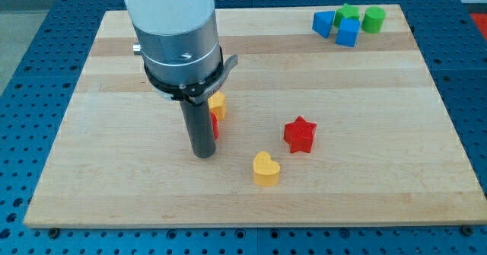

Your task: Move the yellow heart closer to the red circle

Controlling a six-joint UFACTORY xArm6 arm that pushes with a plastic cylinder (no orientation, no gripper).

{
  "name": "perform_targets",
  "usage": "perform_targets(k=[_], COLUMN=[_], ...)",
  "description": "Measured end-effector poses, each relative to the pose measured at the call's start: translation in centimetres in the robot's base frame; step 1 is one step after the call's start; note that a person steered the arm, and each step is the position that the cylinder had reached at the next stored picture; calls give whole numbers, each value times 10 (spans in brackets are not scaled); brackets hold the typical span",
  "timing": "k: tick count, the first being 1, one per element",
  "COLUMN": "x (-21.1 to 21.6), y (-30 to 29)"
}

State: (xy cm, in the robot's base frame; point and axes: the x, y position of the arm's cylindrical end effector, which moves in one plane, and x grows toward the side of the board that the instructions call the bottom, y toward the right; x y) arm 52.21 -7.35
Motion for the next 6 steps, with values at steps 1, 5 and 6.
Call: perform_targets(k=[1, 5, 6], x=[-10, 37, 41], y=[0, 2, 2])
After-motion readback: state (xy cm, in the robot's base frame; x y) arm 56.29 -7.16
